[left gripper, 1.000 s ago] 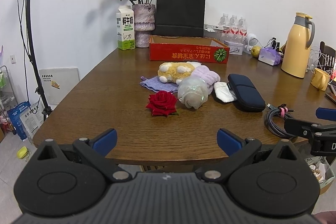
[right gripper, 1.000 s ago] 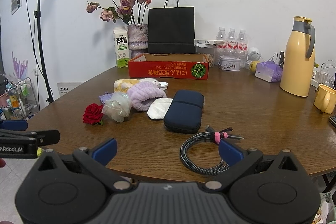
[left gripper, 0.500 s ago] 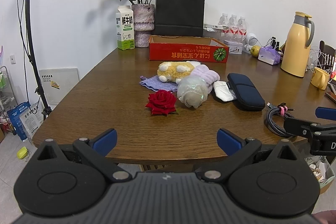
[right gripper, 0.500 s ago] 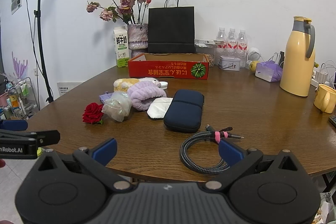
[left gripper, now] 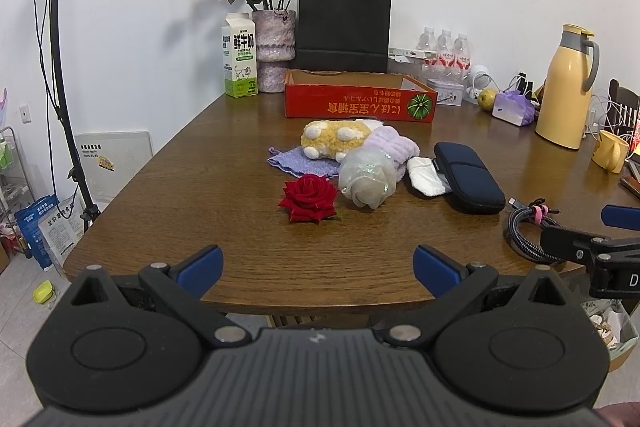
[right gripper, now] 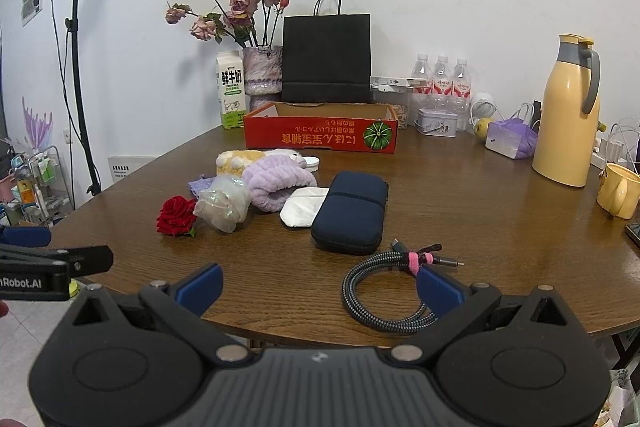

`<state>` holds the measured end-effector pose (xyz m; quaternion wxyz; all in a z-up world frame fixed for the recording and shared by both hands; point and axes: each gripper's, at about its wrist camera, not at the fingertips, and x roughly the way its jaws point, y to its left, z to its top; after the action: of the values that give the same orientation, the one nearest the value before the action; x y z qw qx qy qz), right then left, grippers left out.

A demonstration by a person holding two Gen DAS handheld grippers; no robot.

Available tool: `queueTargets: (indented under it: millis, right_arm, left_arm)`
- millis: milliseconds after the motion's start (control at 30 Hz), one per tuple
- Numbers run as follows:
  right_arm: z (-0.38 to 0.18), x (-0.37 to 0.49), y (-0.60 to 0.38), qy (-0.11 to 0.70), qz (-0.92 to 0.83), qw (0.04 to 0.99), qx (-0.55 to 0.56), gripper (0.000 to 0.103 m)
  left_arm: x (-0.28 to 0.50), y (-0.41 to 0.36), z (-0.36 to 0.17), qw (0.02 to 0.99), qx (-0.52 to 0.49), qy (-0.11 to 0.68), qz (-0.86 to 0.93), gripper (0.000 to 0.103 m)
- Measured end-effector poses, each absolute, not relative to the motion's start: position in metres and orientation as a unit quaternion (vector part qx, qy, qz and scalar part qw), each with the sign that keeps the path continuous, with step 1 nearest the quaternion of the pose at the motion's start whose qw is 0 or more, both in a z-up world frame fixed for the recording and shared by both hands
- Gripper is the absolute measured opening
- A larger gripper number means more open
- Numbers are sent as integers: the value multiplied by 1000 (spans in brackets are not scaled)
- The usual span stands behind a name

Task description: Organize objects

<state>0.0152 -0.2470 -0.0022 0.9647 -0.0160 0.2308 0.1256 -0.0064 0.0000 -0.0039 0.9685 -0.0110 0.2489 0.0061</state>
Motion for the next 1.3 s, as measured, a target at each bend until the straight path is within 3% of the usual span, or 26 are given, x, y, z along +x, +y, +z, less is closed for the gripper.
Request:
queueTargets:
  millis: [1300]
  right_arm:
    - [-19,30,-249,254,120,960,-19,103]
  left_arm:
    - [7,1,-7,966,-3,258,15,103]
